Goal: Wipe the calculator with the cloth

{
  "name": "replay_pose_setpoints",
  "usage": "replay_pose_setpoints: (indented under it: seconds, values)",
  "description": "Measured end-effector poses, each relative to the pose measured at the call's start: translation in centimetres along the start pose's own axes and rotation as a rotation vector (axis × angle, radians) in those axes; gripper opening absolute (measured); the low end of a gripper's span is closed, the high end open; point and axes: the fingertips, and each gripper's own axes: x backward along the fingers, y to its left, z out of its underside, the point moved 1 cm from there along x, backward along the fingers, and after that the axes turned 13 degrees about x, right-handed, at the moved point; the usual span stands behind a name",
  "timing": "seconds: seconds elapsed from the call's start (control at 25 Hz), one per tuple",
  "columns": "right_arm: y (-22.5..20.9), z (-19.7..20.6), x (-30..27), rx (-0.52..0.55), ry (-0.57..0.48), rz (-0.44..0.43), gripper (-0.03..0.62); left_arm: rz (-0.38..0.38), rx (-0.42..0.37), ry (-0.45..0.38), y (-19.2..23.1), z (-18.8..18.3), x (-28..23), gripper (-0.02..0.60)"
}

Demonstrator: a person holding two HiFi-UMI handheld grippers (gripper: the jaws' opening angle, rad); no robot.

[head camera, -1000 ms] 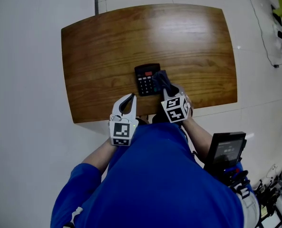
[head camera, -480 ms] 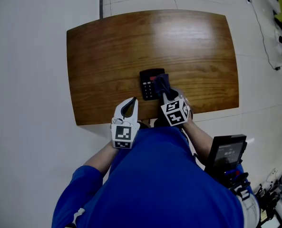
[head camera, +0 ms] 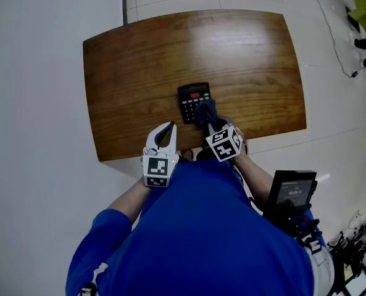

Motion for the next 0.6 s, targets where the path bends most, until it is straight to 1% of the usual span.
replay_pose_setpoints:
  seconds: [0.16, 0.36, 0.48, 0.6]
  values:
    - [1.0, -0.8, 2.0, -0.011, -0.033, 0.053, 0.063, 0.017, -0.012, -0.017, -0.3, -0.1, 1.7, 0.006]
    - [0.9, -1.5, 3.7, 0.007, -0.082, 0.131, 0.063, 0.057, -0.012, -0.045, -0.9, -0.4, 1.0, 0.006]
    - [1.8, -2.0, 5.8, 0.008, -0.109, 0.172, 0.063, 0.088, -0.029, -0.066, -1.6, -0.5, 1.8, 0.006]
    - [2.4, -2.4, 7.9, 0.014, -0.148, 0.210, 0.063, 0.111, -0.067, -0.080, -2.6, -0.6, 2.4, 0.006]
